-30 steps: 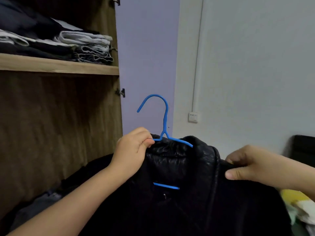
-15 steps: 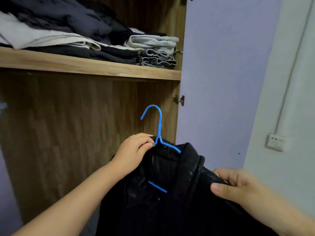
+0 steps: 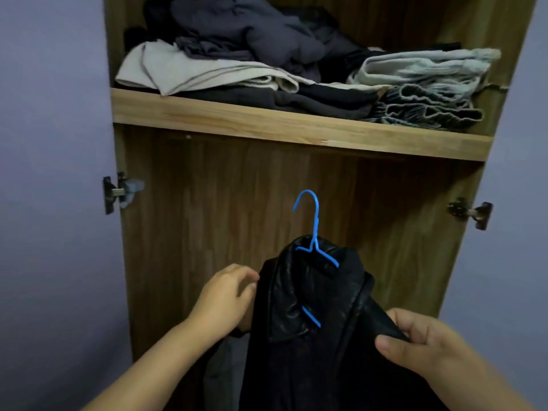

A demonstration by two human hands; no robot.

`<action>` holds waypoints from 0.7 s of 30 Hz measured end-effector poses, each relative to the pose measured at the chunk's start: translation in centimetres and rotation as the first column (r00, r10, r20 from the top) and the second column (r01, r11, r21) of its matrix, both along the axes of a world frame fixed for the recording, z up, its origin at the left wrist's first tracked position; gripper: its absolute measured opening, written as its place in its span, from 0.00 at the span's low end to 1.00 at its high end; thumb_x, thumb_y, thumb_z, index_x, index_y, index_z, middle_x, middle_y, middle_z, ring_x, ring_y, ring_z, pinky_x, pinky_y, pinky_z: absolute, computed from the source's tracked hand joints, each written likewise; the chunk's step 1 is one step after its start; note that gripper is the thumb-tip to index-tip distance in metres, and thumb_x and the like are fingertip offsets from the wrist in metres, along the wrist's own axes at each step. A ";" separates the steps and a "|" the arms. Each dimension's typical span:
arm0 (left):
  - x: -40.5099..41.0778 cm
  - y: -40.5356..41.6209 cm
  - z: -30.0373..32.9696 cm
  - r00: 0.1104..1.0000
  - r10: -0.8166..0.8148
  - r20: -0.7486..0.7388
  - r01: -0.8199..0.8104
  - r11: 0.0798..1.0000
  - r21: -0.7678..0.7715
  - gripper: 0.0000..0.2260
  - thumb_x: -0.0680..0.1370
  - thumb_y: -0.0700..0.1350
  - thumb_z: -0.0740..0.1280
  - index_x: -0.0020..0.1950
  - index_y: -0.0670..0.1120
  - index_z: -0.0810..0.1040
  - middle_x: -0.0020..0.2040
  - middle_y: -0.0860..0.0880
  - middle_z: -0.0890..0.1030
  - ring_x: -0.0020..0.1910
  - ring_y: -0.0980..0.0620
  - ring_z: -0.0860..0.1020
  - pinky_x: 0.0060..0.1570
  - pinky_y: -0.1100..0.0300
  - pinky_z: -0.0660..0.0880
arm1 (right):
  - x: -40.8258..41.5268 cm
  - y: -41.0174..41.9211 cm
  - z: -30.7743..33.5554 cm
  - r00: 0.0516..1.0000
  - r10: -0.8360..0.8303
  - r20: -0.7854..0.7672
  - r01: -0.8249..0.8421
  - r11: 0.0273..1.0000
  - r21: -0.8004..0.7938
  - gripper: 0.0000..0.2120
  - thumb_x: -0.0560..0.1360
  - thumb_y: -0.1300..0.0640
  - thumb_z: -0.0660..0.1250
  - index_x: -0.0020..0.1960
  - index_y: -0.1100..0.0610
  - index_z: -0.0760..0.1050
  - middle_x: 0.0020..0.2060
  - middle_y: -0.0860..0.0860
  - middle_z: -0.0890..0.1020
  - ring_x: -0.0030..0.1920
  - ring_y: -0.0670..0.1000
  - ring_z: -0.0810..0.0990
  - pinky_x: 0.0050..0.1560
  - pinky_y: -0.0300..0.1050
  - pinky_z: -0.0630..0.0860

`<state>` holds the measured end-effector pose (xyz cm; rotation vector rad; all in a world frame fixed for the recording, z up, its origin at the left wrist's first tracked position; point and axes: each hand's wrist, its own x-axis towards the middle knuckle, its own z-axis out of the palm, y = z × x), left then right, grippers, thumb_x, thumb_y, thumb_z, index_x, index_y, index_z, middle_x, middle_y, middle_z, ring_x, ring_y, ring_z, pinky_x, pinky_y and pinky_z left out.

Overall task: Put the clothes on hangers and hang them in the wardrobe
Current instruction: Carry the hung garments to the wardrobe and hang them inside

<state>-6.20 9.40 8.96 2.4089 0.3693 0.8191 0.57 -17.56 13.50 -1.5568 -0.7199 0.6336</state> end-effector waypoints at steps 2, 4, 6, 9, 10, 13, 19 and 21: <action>0.4 2.4 -0.5 0.997 0.055 -0.050 -0.057 0.997 -0.047 0.09 0.80 0.44 0.61 0.57 0.51 0.76 0.54 0.57 0.73 0.57 0.58 0.73 0.52 0.69 0.66 | 1.3 2.7 0.3 1.000 0.015 -0.021 -0.014 0.999 0.046 0.31 0.36 0.50 0.83 0.33 0.63 0.78 0.32 0.60 0.80 0.30 0.53 0.80 0.29 0.38 0.76; 0.7 4.8 -0.7 0.992 0.100 -0.078 -0.107 0.990 -0.091 0.08 0.80 0.43 0.61 0.57 0.51 0.76 0.55 0.56 0.74 0.56 0.59 0.72 0.52 0.69 0.66 | 2.3 5.6 1.0 0.999 0.047 -0.020 -0.045 0.995 0.089 0.25 0.45 0.55 0.84 0.34 0.65 0.78 0.30 0.60 0.80 0.28 0.52 0.80 0.27 0.38 0.75; 1.2 7.2 -0.6 0.986 0.139 -0.094 -0.151 0.980 -0.133 0.09 0.80 0.43 0.60 0.58 0.51 0.76 0.56 0.55 0.75 0.55 0.58 0.73 0.51 0.69 0.67 | 3.6 8.5 1.6 0.998 0.065 -0.024 -0.061 0.990 0.129 0.21 0.52 0.61 0.82 0.37 0.68 0.76 0.30 0.60 0.80 0.27 0.52 0.80 0.27 0.37 0.75; 2.1 10.2 0.0 0.982 0.145 -0.123 -0.168 0.965 -0.200 0.10 0.80 0.41 0.60 0.59 0.49 0.76 0.56 0.53 0.75 0.56 0.56 0.74 0.54 0.66 0.71 | 5.2 12.9 2.1 0.997 0.083 -0.008 -0.081 0.986 0.143 0.22 0.55 0.57 0.79 0.43 0.68 0.77 0.36 0.63 0.82 0.33 0.55 0.81 0.31 0.40 0.78; 2.4 11.1 0.1 0.982 0.137 -0.126 -0.163 0.960 -0.228 0.10 0.80 0.41 0.60 0.59 0.49 0.76 0.56 0.53 0.75 0.56 0.55 0.74 0.55 0.64 0.71 | 5.6 14.3 2.3 0.997 0.082 -0.005 -0.080 0.986 0.148 0.17 0.62 0.61 0.76 0.45 0.68 0.77 0.37 0.64 0.82 0.35 0.56 0.81 0.33 0.41 0.78; 3.4 12.9 0.0 0.989 0.107 -0.105 -0.136 0.933 -0.334 0.09 0.80 0.40 0.59 0.56 0.50 0.76 0.55 0.52 0.77 0.55 0.54 0.76 0.56 0.60 0.73 | 7.2 18.5 3.3 0.999 0.038 0.015 -0.040 0.981 0.190 0.04 0.73 0.66 0.64 0.45 0.66 0.76 0.35 0.60 0.82 0.33 0.53 0.82 0.31 0.39 0.78; 5.2 15.8 -1.5 0.993 0.095 -0.067 -0.116 0.858 -0.501 0.10 0.80 0.42 0.59 0.51 0.56 0.76 0.52 0.56 0.79 0.54 0.57 0.77 0.54 0.64 0.74 | 9.8 27.1 5.5 0.997 0.074 0.024 -0.078 0.953 0.291 0.06 0.76 0.66 0.62 0.43 0.61 0.77 0.30 0.52 0.83 0.30 0.48 0.82 0.29 0.36 0.77; 5.8 16.2 -1.9 0.977 0.210 -0.036 -0.205 0.875 -0.438 0.09 0.80 0.42 0.60 0.51 0.55 0.77 0.50 0.57 0.78 0.52 0.58 0.76 0.53 0.65 0.73 | 10.5 29.7 5.8 0.995 0.101 0.009 -0.099 0.938 0.332 0.06 0.76 0.66 0.62 0.43 0.61 0.77 0.30 0.52 0.83 0.30 0.47 0.82 0.31 0.36 0.78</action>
